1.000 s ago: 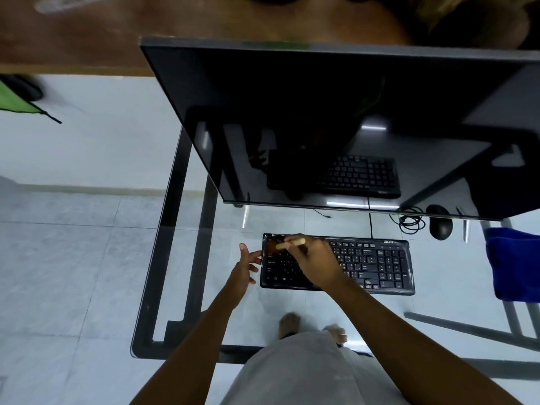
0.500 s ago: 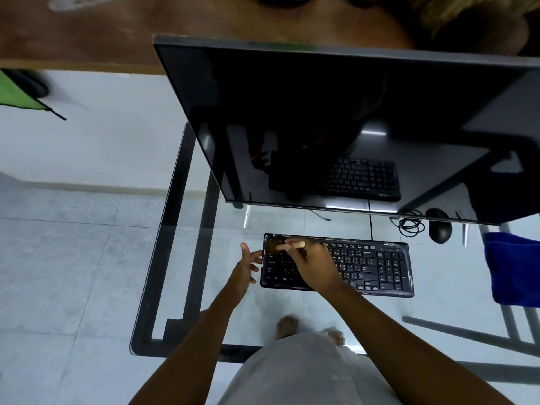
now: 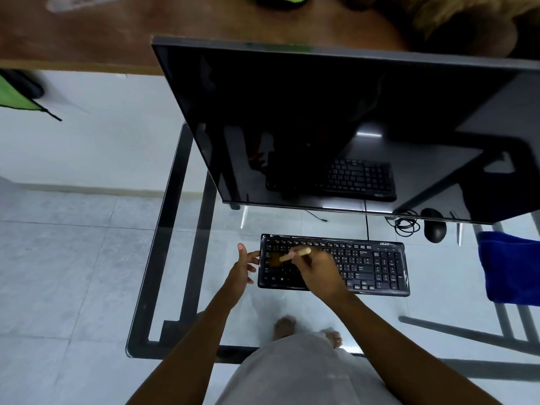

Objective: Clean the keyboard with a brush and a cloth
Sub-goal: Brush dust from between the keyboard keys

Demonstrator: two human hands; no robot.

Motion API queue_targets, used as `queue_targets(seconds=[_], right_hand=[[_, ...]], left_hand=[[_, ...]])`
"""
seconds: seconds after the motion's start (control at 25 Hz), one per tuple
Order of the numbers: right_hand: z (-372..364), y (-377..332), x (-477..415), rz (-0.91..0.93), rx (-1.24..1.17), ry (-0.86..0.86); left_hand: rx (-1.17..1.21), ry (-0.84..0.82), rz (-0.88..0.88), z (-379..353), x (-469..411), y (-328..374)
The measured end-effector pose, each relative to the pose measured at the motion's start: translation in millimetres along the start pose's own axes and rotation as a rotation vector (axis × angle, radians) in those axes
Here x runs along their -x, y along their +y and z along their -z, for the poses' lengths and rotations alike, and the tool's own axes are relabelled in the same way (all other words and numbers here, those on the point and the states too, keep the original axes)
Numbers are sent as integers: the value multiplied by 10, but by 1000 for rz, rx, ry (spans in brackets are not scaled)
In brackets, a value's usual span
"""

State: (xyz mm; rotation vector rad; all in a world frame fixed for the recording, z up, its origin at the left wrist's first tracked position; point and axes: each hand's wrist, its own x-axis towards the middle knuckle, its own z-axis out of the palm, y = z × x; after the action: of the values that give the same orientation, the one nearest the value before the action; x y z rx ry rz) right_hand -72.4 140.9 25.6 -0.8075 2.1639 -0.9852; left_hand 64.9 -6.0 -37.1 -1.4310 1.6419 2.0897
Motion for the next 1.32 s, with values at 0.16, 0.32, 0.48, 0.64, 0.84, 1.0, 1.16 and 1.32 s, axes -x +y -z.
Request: queue_targets(seconds=[0.16,0.32,0.48,0.64,0.84,1.0,1.16,1.32], right_hand=[[-45,72,114,26,61,-40],[-95,111,199,45,86,-14],[-136,78,242,37,104,-13],[-142,56,289,55,115,-41],[-39,95,297,34,99,-23],[81,200,357,25,138,-9],[121,248,412,3,131,17],[180,253,404,-5,136,46]], left_hand=[[-10,3,-1,7,6,8],[7,37,5,-19,8,26],[-11,42,10,-27,19,33],[-14,44,1,-39,39,46],[-15,50,7,-54,32,57],[-23,46,12,-66,20,59],[-28,45,12,-66,12,52],[-34,52,7,-81,13,52]])
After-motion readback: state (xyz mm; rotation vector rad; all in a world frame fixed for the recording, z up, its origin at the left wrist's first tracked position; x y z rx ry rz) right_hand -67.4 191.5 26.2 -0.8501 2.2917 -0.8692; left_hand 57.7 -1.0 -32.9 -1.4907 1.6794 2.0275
